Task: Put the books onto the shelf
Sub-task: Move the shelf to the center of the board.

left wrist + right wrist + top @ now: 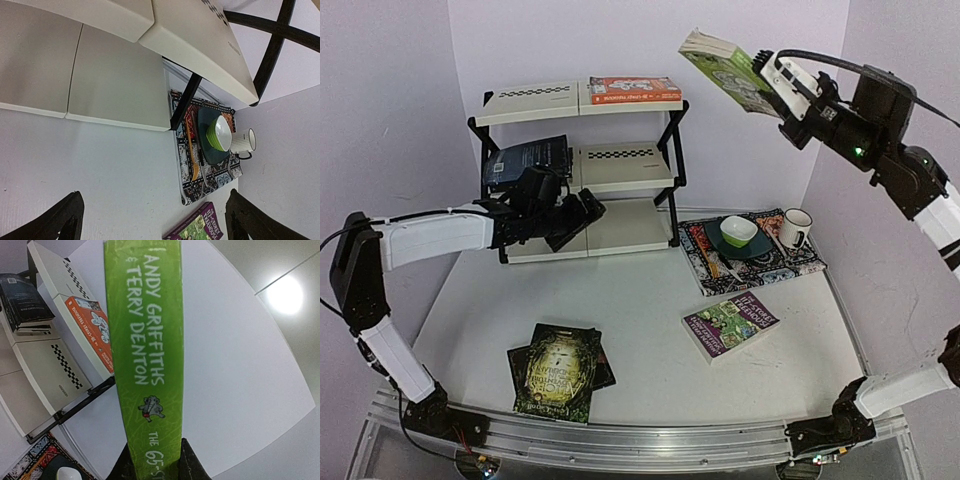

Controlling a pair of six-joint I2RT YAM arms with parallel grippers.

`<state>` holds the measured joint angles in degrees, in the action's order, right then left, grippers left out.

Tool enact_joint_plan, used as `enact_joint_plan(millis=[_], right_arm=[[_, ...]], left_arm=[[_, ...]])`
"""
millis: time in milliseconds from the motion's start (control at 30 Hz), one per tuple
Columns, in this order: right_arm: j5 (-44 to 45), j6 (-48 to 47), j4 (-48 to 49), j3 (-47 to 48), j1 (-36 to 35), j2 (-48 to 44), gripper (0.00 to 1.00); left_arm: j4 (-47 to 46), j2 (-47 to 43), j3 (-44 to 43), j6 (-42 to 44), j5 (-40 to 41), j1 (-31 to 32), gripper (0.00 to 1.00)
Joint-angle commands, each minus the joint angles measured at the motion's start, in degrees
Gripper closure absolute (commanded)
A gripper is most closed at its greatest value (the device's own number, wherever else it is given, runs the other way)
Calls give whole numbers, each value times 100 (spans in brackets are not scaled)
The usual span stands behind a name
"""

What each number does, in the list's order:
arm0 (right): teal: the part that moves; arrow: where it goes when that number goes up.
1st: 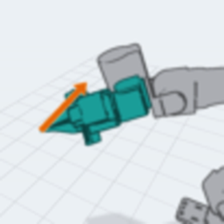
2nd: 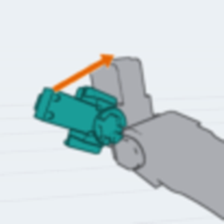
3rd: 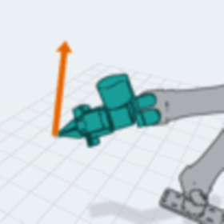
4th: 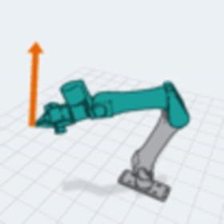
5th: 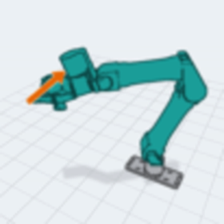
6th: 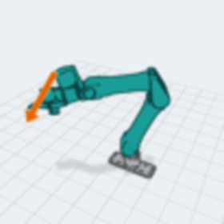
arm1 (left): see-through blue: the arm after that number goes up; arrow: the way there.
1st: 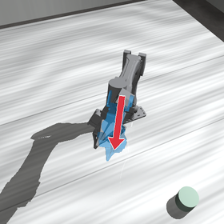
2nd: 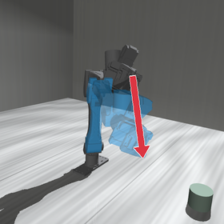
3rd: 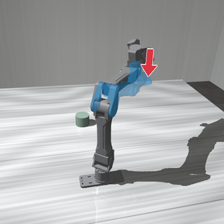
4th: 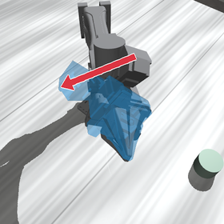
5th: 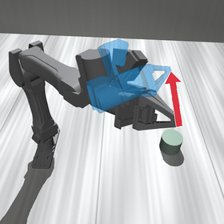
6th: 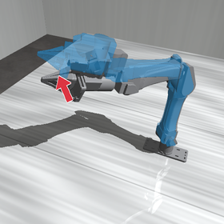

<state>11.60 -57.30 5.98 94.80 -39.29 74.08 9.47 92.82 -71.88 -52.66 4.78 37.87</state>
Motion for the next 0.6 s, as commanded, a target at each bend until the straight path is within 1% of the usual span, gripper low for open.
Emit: enact_joint_plan(millis=[0, 67, 167, 333, 400, 567], right_arm=[[52, 1062, 160, -567, 0, -516, 100], [27, 1201, 129, -841, 0, -711, 100], [60, 1322, 17, -1070, -4, -906, 100], [168, 1337, -149, -1205, -5, -1093, 100], [184, 1305, -231, -1203, 0, -1134, 100], [252, 1232, -292, -1240, 0, -1211, 100]], left_arm=[[-632, 396, -398, -1193, 84, 28, 0], [-1254, 563, -312, -1611, 40, 34, 0], [-1867, 808, -319, -2119, 235, 57, 0], [-3084, 1155, -299, -2535, 645, 98, 1], [-3286, 1324, -462, -2543, 753, 107, 1], [-3373, 1569, -771, -2570, 1145, 99, 0]])
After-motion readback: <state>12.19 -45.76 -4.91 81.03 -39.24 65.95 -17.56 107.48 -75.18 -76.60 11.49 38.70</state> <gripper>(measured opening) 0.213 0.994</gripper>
